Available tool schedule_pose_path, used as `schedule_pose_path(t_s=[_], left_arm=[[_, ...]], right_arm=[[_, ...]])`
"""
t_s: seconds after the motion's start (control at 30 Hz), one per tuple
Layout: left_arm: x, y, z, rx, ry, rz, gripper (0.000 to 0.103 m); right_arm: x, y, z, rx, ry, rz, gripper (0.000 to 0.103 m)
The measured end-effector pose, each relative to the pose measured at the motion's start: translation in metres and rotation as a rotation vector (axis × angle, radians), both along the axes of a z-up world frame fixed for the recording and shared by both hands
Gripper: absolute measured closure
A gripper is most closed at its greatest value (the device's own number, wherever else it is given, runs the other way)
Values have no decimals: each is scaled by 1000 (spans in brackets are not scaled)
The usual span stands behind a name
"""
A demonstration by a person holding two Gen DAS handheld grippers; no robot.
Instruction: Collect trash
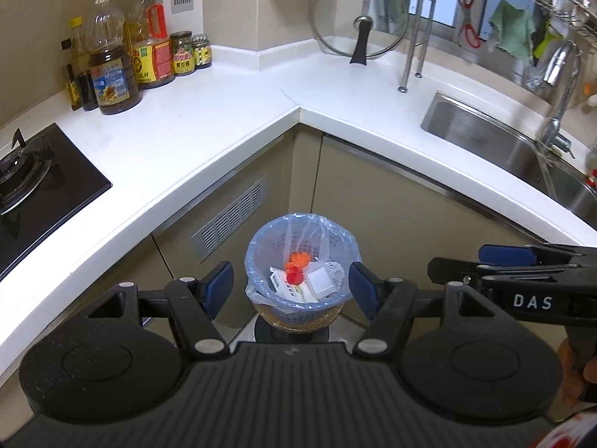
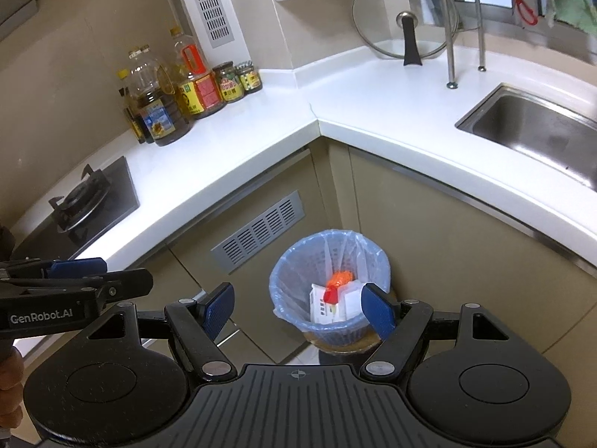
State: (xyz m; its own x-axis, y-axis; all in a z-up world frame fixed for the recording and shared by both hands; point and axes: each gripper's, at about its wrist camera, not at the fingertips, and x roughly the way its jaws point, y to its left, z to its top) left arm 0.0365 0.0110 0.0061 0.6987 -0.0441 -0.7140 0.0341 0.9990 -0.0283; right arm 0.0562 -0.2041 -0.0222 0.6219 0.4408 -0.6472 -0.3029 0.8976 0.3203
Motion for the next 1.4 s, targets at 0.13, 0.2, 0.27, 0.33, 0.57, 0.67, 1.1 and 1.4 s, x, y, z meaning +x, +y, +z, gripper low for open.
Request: schedule_pose_path(t_s=[0.13, 0.2, 0.27, 0.33, 0.57, 0.67, 1.1, 1.4], left_arm=[[-10, -1, 3, 1, -7, -15, 37], [-15, 0, 4, 3, -10, -14, 37], [-19, 0, 5, 4, -14, -12, 37], [-22, 0, 8, 6, -21, -12, 36], [-29, -1, 12, 5, -40, -14, 33], [-30, -2, 12, 4, -37, -12, 33], [-30, -2, 12, 5, -38, -14, 33], [-30, -2, 12, 3, -37, -15, 33]], right_arm=[[-10, 0, 5, -2, -6, -9, 28], [-15, 0, 8, -4, -15, -9, 28], [-19, 0, 10, -8, -25, -6, 28], [-22, 1, 12, -5, -31, -1, 28], [-29, -1, 15, 0, -42, 10, 28], [-29, -1, 15, 0, -42, 10, 28], [-29, -1, 16, 0, -42, 11, 28], [-30, -1, 16, 0, -43, 10, 28]])
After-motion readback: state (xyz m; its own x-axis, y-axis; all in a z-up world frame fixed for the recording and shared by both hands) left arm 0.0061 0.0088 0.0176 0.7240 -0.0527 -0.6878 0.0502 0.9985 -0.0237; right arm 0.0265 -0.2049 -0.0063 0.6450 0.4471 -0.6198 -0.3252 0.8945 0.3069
